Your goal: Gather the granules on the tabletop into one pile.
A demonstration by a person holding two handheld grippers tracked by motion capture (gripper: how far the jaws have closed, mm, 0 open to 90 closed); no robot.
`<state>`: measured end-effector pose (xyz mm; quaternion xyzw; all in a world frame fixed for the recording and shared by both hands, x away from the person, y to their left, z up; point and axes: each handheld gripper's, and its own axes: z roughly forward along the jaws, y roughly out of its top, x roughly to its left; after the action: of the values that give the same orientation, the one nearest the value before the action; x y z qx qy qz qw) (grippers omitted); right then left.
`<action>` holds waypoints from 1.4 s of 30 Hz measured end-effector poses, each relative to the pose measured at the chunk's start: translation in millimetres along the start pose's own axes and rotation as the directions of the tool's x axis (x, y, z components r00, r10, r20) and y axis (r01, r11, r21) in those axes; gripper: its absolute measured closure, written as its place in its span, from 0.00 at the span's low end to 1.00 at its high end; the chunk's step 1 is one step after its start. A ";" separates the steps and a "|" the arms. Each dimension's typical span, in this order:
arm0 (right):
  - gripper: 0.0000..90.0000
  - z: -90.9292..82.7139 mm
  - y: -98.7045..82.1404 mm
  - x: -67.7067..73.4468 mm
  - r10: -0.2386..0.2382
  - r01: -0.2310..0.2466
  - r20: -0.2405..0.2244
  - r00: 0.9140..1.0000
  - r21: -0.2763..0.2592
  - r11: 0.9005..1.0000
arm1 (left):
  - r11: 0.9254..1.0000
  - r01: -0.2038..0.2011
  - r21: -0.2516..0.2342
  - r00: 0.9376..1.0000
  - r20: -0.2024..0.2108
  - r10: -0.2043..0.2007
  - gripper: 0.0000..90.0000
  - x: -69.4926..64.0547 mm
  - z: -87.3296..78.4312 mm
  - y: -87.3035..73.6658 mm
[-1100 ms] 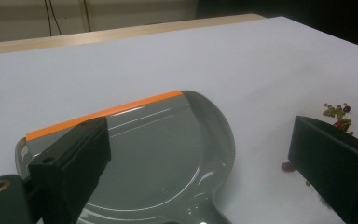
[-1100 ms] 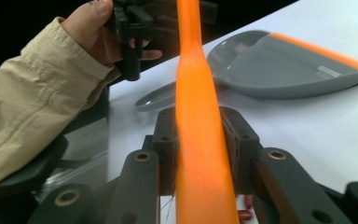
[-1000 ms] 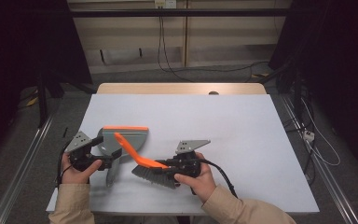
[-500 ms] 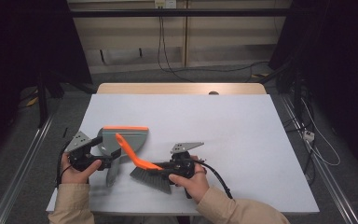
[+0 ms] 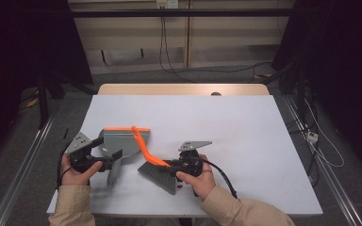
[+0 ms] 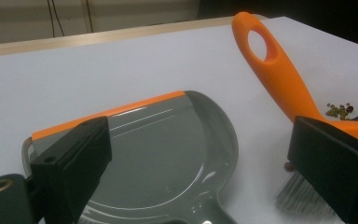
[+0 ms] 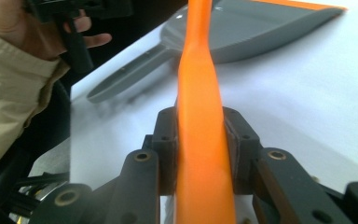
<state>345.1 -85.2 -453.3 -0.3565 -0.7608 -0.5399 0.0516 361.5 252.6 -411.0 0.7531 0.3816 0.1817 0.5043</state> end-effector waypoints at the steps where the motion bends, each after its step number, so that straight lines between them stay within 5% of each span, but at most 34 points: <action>1: 0.78 -1.2 0.1 -0.8 0.010 -0.010 0.002 1.000 -0.001 1.000 | 1.000 0.000 -0.001 1.000 0.002 0.000 0.07 -0.1 0.1 0.0; 23: 0.78 -39.7 0.9 -32.2 0.045 -0.041 0.124 0.991 -0.035 0.999 | 1.000 0.001 -0.003 1.000 0.001 -0.001 0.07 -1.4 0.2 0.7; 35: 0.79 -37.6 15.8 -26.1 0.106 -0.101 0.034 0.994 -0.114 0.988 | 1.000 0.001 -0.004 1.000 -0.003 -0.001 0.07 -0.6 -0.8 1.2; 42: 0.79 -11.0 21.5 -12.7 0.131 -0.127 0.024 0.991 -0.119 0.985 | 1.000 0.001 -0.005 1.000 -0.004 -0.001 0.07 0.0 -1.2 1.2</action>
<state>363.9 -97.3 -437.8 -0.4161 -0.7036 -0.5735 0.0533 361.1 253.2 -409.4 0.7512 0.3826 0.1838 0.5055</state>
